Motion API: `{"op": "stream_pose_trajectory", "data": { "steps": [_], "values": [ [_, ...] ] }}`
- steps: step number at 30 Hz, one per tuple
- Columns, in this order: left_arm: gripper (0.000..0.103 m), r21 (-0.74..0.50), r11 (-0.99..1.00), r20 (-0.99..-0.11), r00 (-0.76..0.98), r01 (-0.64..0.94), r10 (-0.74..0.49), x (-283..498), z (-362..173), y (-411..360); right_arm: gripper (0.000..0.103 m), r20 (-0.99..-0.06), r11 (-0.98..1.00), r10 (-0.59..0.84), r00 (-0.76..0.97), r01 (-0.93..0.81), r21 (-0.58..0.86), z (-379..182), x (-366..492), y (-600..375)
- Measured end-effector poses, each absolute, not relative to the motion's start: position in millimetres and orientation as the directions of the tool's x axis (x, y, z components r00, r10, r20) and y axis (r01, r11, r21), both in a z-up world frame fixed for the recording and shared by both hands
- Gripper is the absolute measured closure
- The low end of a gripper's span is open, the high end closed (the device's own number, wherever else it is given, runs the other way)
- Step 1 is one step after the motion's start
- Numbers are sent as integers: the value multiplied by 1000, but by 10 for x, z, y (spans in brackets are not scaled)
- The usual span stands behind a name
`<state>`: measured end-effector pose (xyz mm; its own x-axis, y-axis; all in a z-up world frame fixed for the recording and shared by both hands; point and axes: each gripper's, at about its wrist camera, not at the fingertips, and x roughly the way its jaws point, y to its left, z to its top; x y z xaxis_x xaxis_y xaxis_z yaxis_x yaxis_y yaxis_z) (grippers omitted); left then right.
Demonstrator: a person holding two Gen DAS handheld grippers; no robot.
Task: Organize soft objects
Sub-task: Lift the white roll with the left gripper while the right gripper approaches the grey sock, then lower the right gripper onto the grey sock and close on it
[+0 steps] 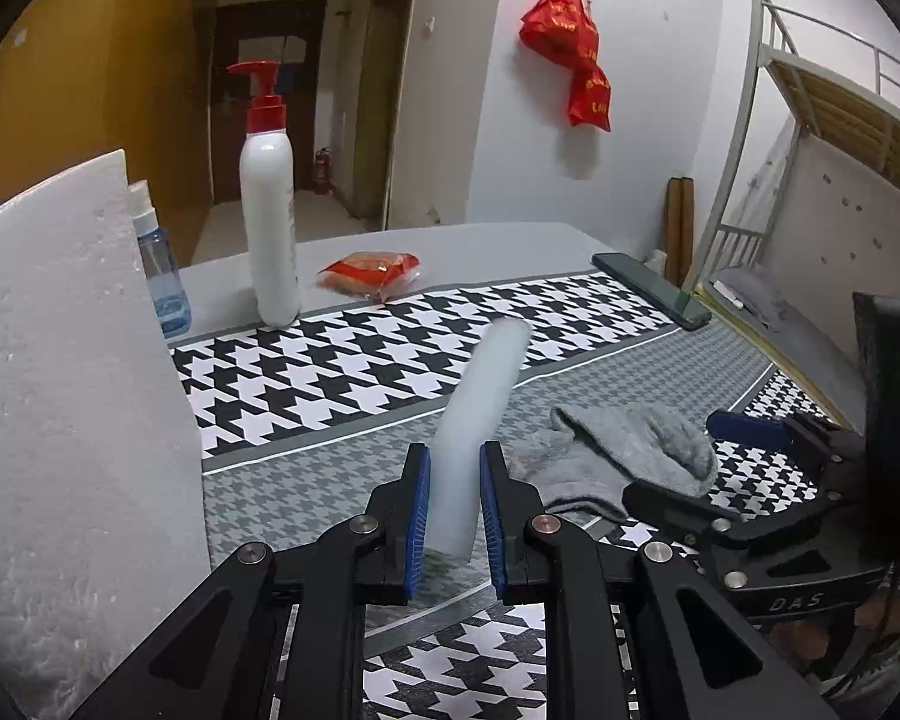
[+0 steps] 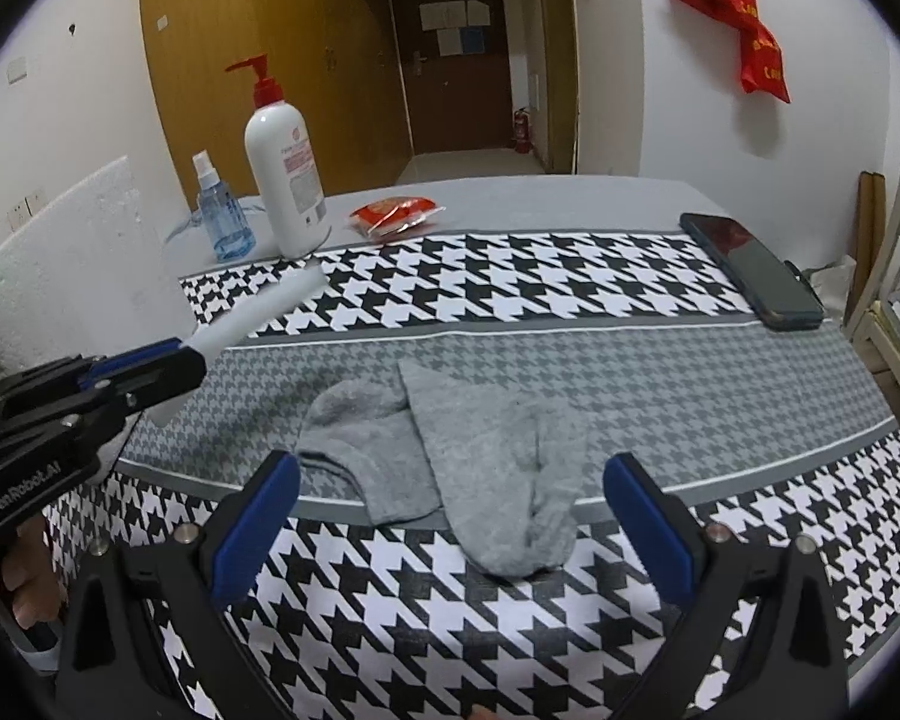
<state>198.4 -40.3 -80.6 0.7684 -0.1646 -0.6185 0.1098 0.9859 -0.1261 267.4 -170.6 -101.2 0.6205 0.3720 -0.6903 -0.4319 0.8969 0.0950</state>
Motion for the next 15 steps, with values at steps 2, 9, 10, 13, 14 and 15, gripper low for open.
{"op": "stream_pose_trajectory", "data": {
  "steps": [2,9,10,13,14,15],
  "values": [
    [85,-129,986,-617,770,104,-161,1984,-807,-383,1,-711,902,350,610,-424,81,-1046,2715,-1664],
    [85,-132,987,-609,777,95,-156,1971,-796,-367,5,-761,921,303,574,-382,79,-1148,2890,-1647],
    [85,-132,987,-609,778,95,-157,1971,-797,-367,5,-771,923,296,565,-378,77,-1171,2907,-1637],
    [85,-130,987,-611,776,96,-156,1971,-804,-372,5,-790,924,273,548,-379,56,-1213,2938,-1584],
    [85,-131,987,-613,774,97,-157,1974,-808,-376,5,-790,924,273,548,-379,56,-1213,2938,-1584],
    [85,-132,986,-613,773,99,-160,1977,-810,-379,5,-793,924,264,549,-380,44,-1219,2934,-1571]
  ]
}}
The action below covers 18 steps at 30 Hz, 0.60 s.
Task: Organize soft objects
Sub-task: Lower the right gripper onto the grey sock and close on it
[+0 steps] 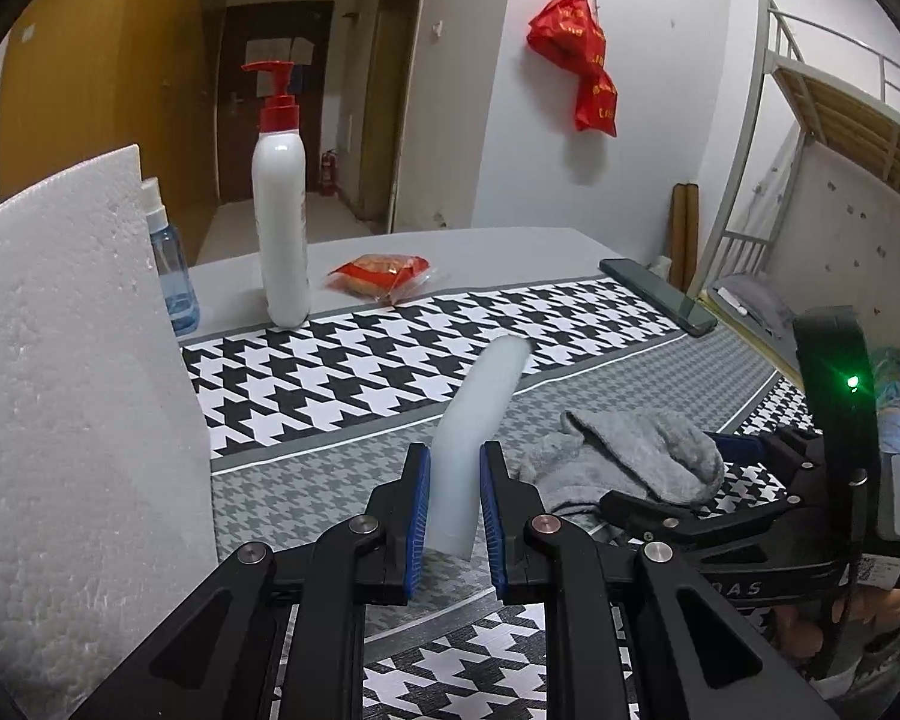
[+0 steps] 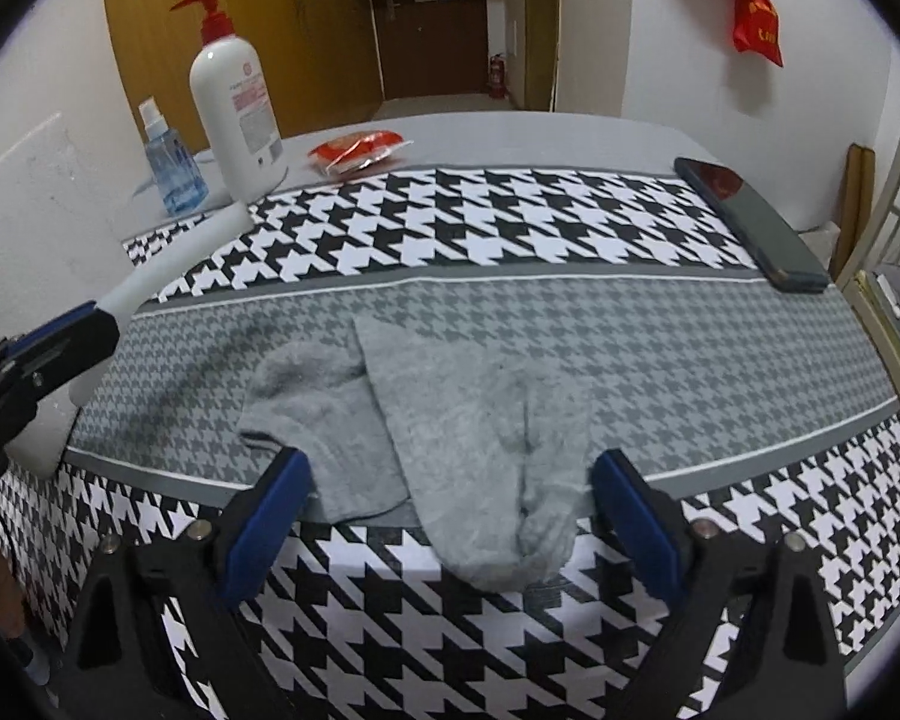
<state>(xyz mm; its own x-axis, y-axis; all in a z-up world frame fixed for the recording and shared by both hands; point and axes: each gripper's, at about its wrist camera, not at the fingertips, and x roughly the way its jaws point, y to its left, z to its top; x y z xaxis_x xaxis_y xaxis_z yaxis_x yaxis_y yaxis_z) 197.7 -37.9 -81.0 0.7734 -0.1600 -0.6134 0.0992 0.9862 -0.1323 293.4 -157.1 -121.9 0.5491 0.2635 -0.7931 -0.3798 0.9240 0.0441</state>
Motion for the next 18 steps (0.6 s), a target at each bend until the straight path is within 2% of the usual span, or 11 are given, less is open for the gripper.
{"op": "stream_pose_trajectory", "data": {
  "steps": [5,18],
  "values": [
    [85,-129,987,-609,777,99,-157,1973,-807,-372,3,-806,923,223,548,-385,-7,-1244,2925,-1498],
    [85,-131,985,-598,784,113,-169,1951,-810,-378,0,-811,922,218,543,-387,-11,-1264,2982,-1476]
  ]
}}
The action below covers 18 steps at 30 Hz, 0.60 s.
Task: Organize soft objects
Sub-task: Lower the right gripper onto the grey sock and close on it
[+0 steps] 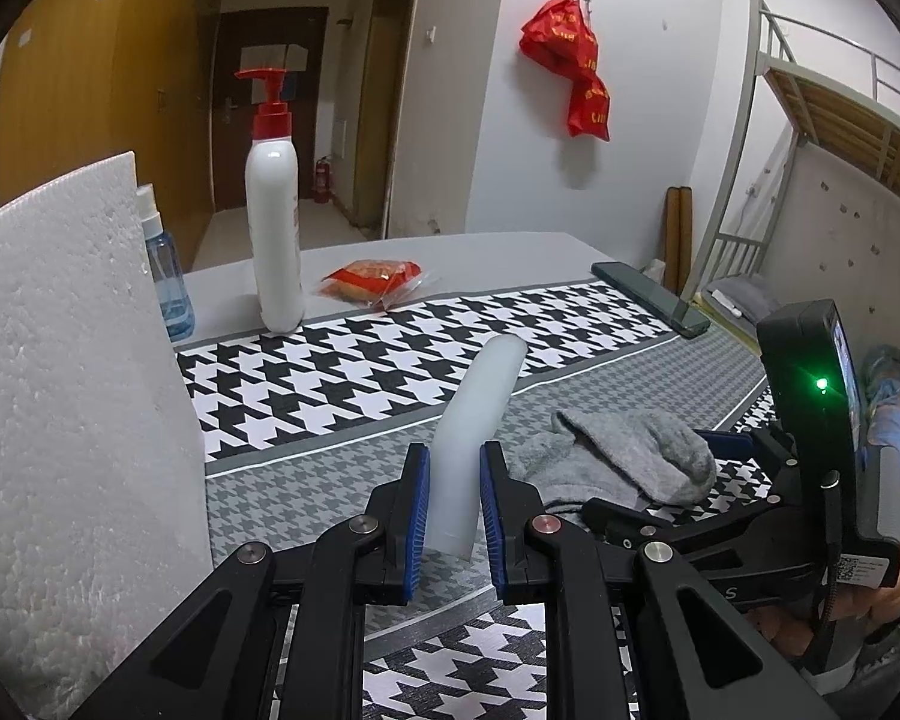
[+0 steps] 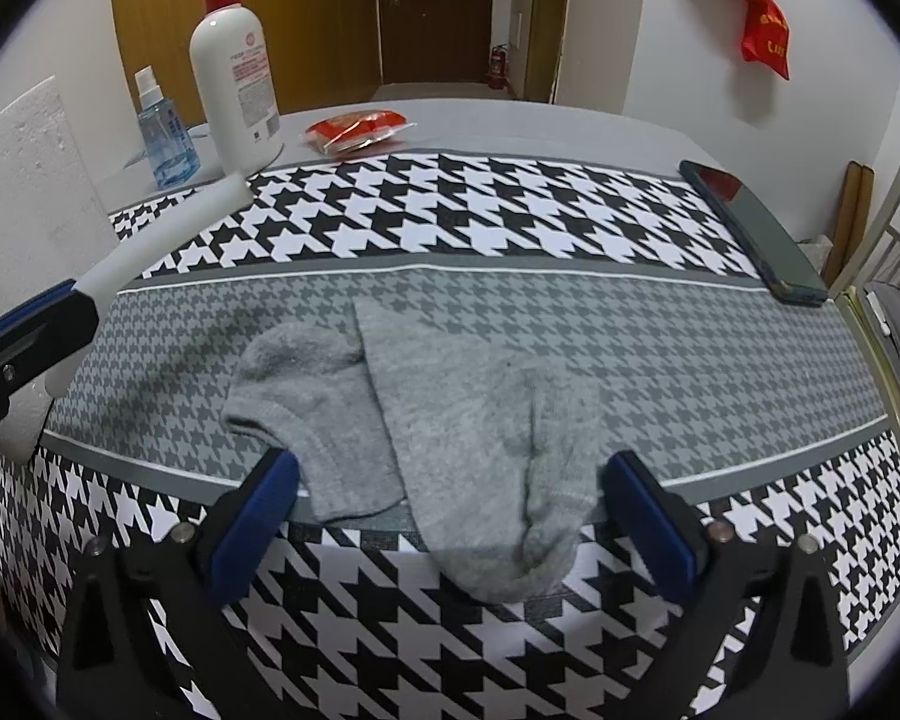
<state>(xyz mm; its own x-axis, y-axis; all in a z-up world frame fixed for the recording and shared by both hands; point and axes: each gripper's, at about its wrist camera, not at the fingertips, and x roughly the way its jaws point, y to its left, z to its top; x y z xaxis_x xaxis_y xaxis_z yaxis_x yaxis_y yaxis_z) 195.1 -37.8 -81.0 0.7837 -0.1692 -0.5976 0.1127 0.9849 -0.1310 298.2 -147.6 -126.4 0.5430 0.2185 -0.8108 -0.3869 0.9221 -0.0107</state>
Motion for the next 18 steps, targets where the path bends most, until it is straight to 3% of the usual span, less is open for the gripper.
{"op": "stream_pose_trajectory", "data": {
  "steps": [4,9,13,18],
  "values": [
    [85,-125,985,-591,789,119,-170,1940,-802,-392,1,-810,922,218,545,-387,-12,-1260,2973,-1495],
    [85,-119,985,-582,795,125,-171,1928,-797,-397,13,-801,912,233,551,-411,-17,-1236,2938,-1457],
    [85,-121,985,-578,798,123,-171,1919,-796,-391,60,-791,901,248,560,-434,-25,-1171,2896,-1390],
    [85,-122,984,-567,805,129,-176,1884,-779,-398,78,-776,905,246,581,-425,-31,-1176,2860,-1403]
  ]
}}
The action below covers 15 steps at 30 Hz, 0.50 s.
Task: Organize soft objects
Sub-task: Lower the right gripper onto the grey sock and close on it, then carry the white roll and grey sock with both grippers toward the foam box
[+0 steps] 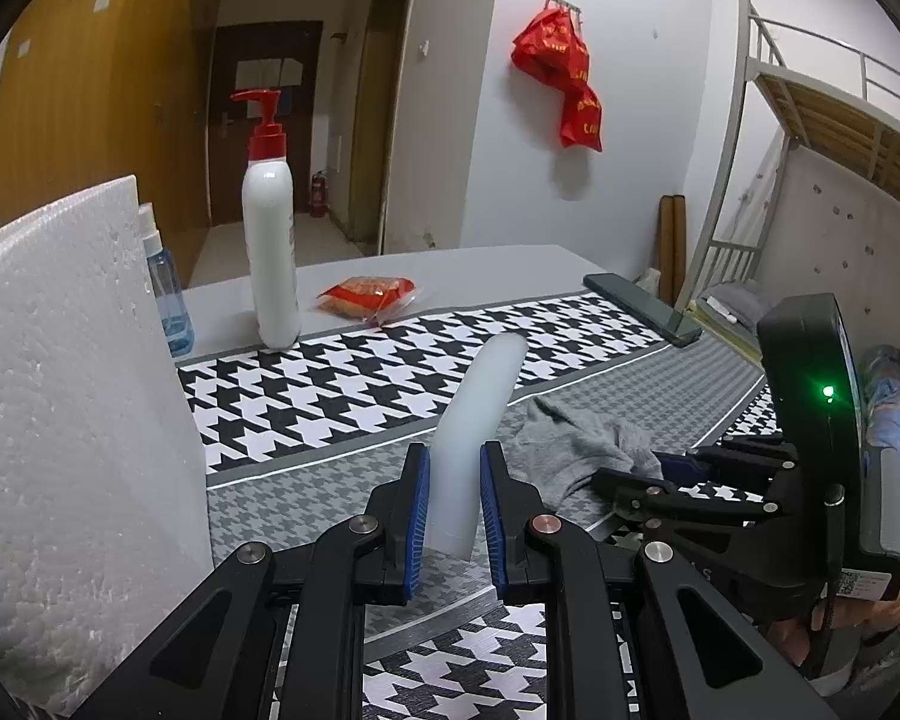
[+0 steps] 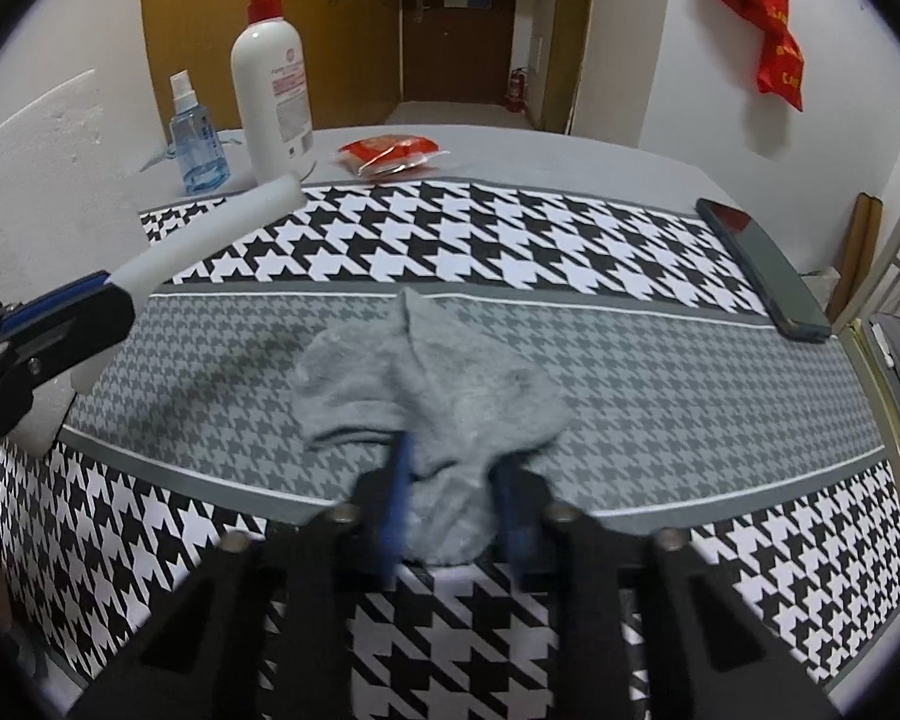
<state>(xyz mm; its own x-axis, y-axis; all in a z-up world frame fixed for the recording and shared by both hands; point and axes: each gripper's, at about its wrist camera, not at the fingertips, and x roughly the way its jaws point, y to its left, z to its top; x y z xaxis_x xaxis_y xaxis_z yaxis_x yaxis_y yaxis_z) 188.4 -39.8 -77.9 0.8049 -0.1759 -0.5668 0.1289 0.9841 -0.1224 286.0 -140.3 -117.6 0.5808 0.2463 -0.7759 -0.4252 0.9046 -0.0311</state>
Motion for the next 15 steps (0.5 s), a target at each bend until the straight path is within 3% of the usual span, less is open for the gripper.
{"op": "stream_pose_trajectory", "data": {
  "steps": [15],
  "values": [
    [85,-94,983,-513,839,157,-183,1759,-653,-479,81,-682,928,309,663,-366,64,-837,2528,-1702]
  ]
}}
